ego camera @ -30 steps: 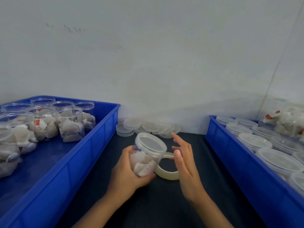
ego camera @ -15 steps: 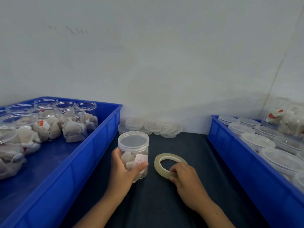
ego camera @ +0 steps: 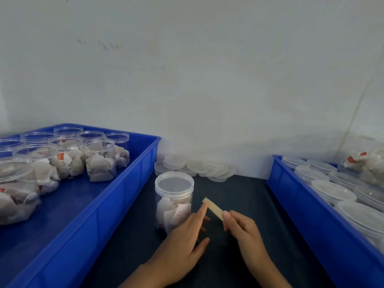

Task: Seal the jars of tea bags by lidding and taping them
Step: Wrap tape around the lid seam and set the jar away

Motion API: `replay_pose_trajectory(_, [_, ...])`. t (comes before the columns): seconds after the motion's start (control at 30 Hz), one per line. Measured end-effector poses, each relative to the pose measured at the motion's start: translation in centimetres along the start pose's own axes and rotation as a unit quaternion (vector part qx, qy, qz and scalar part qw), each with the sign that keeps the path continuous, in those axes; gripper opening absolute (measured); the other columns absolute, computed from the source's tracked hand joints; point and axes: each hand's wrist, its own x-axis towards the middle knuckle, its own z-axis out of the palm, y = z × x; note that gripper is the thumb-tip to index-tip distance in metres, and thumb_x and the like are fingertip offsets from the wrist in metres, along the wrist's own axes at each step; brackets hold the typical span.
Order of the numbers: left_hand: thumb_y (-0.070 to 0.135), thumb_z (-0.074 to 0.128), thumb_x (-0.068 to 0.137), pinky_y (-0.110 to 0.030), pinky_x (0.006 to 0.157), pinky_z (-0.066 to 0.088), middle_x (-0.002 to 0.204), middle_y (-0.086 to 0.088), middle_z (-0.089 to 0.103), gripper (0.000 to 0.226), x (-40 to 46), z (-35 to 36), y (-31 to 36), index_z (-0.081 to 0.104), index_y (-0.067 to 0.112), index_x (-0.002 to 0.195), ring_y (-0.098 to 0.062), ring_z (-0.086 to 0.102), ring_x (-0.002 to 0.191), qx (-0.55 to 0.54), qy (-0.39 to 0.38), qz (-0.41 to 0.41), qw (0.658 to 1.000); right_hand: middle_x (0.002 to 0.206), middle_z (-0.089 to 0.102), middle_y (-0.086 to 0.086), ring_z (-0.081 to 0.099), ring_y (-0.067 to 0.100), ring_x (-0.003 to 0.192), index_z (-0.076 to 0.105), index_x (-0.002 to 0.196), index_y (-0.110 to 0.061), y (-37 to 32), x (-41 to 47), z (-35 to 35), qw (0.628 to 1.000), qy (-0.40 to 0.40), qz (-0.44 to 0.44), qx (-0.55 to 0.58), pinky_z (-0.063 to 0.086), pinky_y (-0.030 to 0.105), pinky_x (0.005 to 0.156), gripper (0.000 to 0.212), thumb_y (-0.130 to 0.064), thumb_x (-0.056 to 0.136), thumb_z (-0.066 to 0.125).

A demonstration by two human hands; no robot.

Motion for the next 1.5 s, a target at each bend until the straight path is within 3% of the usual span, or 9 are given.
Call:
replay_pose_trajectory(0.17, [0.026, 0.053, 0.098, -0.012, 0.101, 0.040, 0.131, 0.036, 0.025, 0.081, 0.0, 0.1, 0.0, -0.007, 0.048, 0.148, 0.012, 0.040, 0.121, -0.021, 0.033, 0.029, 0.999, 0.065, 0.053, -0.008, 0.048, 0.005, 0.063, 0.063, 0.078, -0.007, 0.0, -0.8, 0.1, 0.999, -0.044, 0.000, 0.017, 0.037, 0.014, 0.061, 0.041, -0.043, 0.089, 0.047])
replay_pose_trajectory(0.27, [0.026, 0.052, 0.098, -0.009, 0.104, 0.036, 0.129, 0.046, 0.017, 0.080, -0.1, 0.2, 0.2, -0.007, 0.058, 0.140, 0.012, 0.037, 0.125, -0.016, 0.048, 0.055, 0.997, 0.096, 0.067, -0.018, 0.060, -0.003, 0.090, 0.065, 0.105, -0.026, 0.4, -1.6, 0.7, 0.997, -0.080, -0.001, 0.023, 0.044, 0.011, 0.079, 0.018, -0.019, 0.099, 0.049])
replay_pose_trajectory(0.37, [0.020, 0.051, 0.099, -0.003, 0.101, 0.032, 0.134, 0.045, 0.019, 0.080, -0.3, 0.3, 0.3, -0.006, 0.054, 0.143, 0.012, 0.038, 0.125, -0.028, 0.043, 0.065, 0.997, 0.111, 0.055, -0.040, 0.052, -0.013, 0.108, 0.050, 0.115, -0.041, 0.4, -1.9, 1.3, 0.996, -0.084, -0.021, -0.019, 0.039, 0.005, 0.090, 0.050, 0.004, 0.095, 0.050])
replay_pose_trajectory(0.47, [0.014, 0.055, 0.097, -0.005, 0.097, 0.037, 0.124, 0.036, 0.038, 0.070, -0.5, 0.3, 0.4, 0.014, 0.043, 0.146, 0.010, 0.047, 0.116, -0.024, 0.091, 0.073, 0.993, 0.109, 0.052, -0.046, 0.050, -0.017, 0.105, 0.048, 0.114, -0.042, 0.4, -2.2, 1.2, 0.996, -0.064, -0.051, -0.046, 0.036, -0.001, 0.085, 0.053, 0.006, 0.092, 0.054])
replay_pose_trajectory(0.6, [0.014, 0.065, 0.091, -0.012, 0.083, 0.051, 0.108, 0.024, 0.061, 0.045, -0.5, 0.1, 0.9, 0.050, 0.037, 0.126, 0.005, 0.062, 0.098, -0.064, 0.190, 0.064, 0.978, 0.102, 0.061, -0.025, 0.058, -0.001, 0.091, 0.056, 0.113, -0.038, 0.4, -2.3, 0.8, 0.995, -0.071, -0.054, -0.049, 0.044, 0.011, 0.078, 0.042, -0.002, 0.092, 0.059])
replay_pose_trajectory(0.7, [0.014, 0.071, 0.085, -0.014, 0.077, 0.053, 0.100, 0.017, 0.067, 0.033, -0.5, 0.2, 1.2, 0.057, 0.036, 0.106, 0.002, 0.066, 0.092, -0.111, 0.210, 0.039, 0.971, 0.091, 0.066, -0.008, 0.059, 0.006, 0.075, 0.064, 0.106, -0.027, 0.2, -2.4, 0.7, 0.996, -0.069, -0.046, -0.032, 0.045, 0.017, 0.068, 0.023, -0.008, 0.093, 0.061])
replay_pose_trajectory(0.8, [0.012, 0.072, 0.083, -0.016, 0.077, 0.054, 0.090, 0.014, 0.068, 0.018, -0.5, 0.4, 1.1, 0.064, 0.023, 0.096, 0.001, 0.066, 0.088, -0.101, 0.220, 0.021, 0.970, 0.084, 0.067, -0.005, 0.063, 0.010, 0.079, 0.062, 0.102, -0.025, 0.4, -2.6, 1.1, 0.996, -0.085, -0.017, -0.032, 0.049, 0.021, 0.072, 0.019, -0.010, 0.092, 0.062])
replay_pose_trajectory(1.2, [0.000, 0.071, 0.082, -0.014, 0.072, 0.052, 0.080, 0.015, 0.064, 0.017, -0.3, 0.4, 1.2, 0.066, 0.015, 0.083, -0.002, 0.063, 0.083, -0.047, 0.250, 0.021, 0.967, 0.083, 0.061, -0.004, 0.057, 0.009, 0.076, 0.055, 0.101, -0.031, 0.7, -2.8, 2.5, 0.993, -0.068, -0.026, -0.092, 0.047, 0.023, 0.068, 0.020, -0.013, 0.092, 0.061])
replay_pose_trajectory(1.5, [0.002, 0.076, 0.077, -0.008, 0.072, 0.051, 0.077, 0.016, 0.069, 0.030, -0.5, -0.1, 1.7, 0.066, 0.030, 0.082, 0.002, 0.067, 0.080, -0.118, 0.267, -0.003, 0.956, 0.082, 0.057, 0.004, 0.053, 0.013, 0.074, 0.052, 0.102, -0.032, 0.8, -2.8, 2.6, 0.990, -0.075, -0.027, -0.115, 0.044, 0.025, 0.067, 0.020, -0.017, 0.094, 0.060])
